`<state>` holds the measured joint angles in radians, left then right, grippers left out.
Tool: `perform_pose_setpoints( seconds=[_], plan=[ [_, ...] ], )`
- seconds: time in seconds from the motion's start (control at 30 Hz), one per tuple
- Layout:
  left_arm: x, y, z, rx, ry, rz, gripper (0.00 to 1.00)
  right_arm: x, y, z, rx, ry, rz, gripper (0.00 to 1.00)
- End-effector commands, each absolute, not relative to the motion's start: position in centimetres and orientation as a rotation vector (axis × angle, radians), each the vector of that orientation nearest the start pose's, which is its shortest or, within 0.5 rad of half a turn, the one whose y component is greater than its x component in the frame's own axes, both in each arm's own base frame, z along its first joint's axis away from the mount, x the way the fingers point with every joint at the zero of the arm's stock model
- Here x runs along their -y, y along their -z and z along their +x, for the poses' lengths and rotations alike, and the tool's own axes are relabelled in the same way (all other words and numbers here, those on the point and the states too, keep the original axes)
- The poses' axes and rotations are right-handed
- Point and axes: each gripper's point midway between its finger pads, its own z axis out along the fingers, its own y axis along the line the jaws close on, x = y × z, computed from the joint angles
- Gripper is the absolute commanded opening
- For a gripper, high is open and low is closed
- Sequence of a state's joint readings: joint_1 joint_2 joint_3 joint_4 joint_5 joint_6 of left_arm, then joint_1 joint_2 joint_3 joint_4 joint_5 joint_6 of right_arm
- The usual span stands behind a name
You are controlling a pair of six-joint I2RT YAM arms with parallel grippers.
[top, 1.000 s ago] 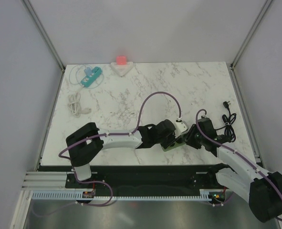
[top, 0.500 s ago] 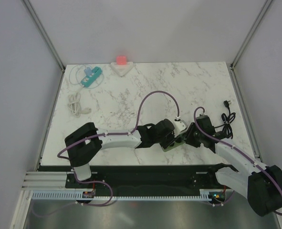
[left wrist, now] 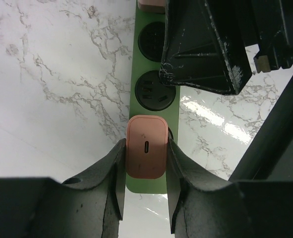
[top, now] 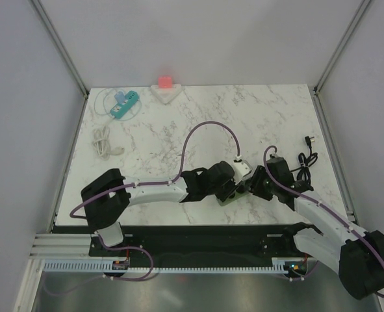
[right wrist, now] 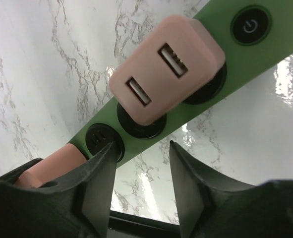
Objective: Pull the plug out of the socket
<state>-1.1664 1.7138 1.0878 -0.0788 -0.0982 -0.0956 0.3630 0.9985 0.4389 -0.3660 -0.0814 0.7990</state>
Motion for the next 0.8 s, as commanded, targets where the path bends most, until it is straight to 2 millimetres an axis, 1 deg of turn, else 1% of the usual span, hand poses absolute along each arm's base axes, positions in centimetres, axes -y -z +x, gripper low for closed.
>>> perform_pose_setpoints(
  seconds=[0.0,0.03,0.07,0.1,0.13,0.17,0.23,0.27,0.43,0.5,0.53,0.6,0.63,0.67,0.7,0.73,0.77],
  plan=[
    [45.8,-20.1,18.1,-1.776,0.877,0.956,0.02,-10.7,-4.8,20.8,-2.522,-0.429,0.462,0.56],
    [45.8,-19.8,18.1,-1.785,0.871,0.954,0.02,-10.7,-5.4,20.8,-2.511,-0.431,0.447,0.58],
    [45.6,-19.3,18.2,-1.794,0.861,0.953,0.02,-10.7,-6.4,21.2,-2.493,-0.437,0.433,0.63],
    [45.6,-18.8,18.3,-1.803,0.854,0.955,0.02,-10.7,-7.0,21.1,-2.483,-0.446,0.423,0.64],
    [45.6,-18.6,18.3,-1.807,0.85,0.956,0.02,-11.3,-7.4,20.9,-2.487,-0.489,0.406,0.65],
    [45.6,-18.5,18.3,-1.809,0.848,0.958,0.02,-11.5,-8.3,21.2,-2.473,-0.508,0.395,0.66],
    [45.6,-18.1,18.4,-1.812,0.837,0.964,0.02,-11.6,-8.8,21.0,-2.482,-0.513,0.387,0.65],
    [45.6,-17.9,18.4,-1.813,0.831,0.966,0.02,-11.7,-9.6,21.2,-2.464,-0.524,0.381,0.65],
    [45.6,-16.6,18.4,-1.838,0.816,0.985,0.02,-12.0,-11.2,21.5,-2.433,-0.551,0.353,0.6],
    [45.6,-16.0,18.3,-1.848,0.812,0.99,0.02,-12.2,-11.7,21.6,-2.426,-0.563,0.35,0.54],
    [45.5,-15.6,18.4,-1.859,0.805,0.991,0.02,-12.2,-11.7,21.6,-2.428,-0.566,0.341,0.49],
    [45.5,-15.4,18.3,-1.863,0.806,0.995,0.02,-12.4,-11.6,21.8,-2.432,-0.571,0.331,0.43],
    [45.5,-15.4,18.4,-1.864,0.805,0.993,0.02,-12.5,-11.4,21.8,-2.436,-0.572,0.324,0.34],
    [45.5,-15.3,18.4,-1.866,0.805,0.993,0.02,-12.6,-10.8,21.8,-2.456,-0.571,0.322,0.3],
    [45.5,-15.3,18.3,-1.866,0.804,0.996,0.02,-12.7,-10.6,21.9,-2.459,-0.573,0.315,0.23],
    [45.6,-15.4,18.3,-1.863,0.806,0.995,0.02,-12.8,-10.4,21.9,-2.467,-0.577,0.313,0.12],
    [45.6,-15.3,18.3,-1.866,0.804,0.996,0.02,-12.9,-9.8,21.7,-2.488,-0.574,0.313,0.06]
  ],
)
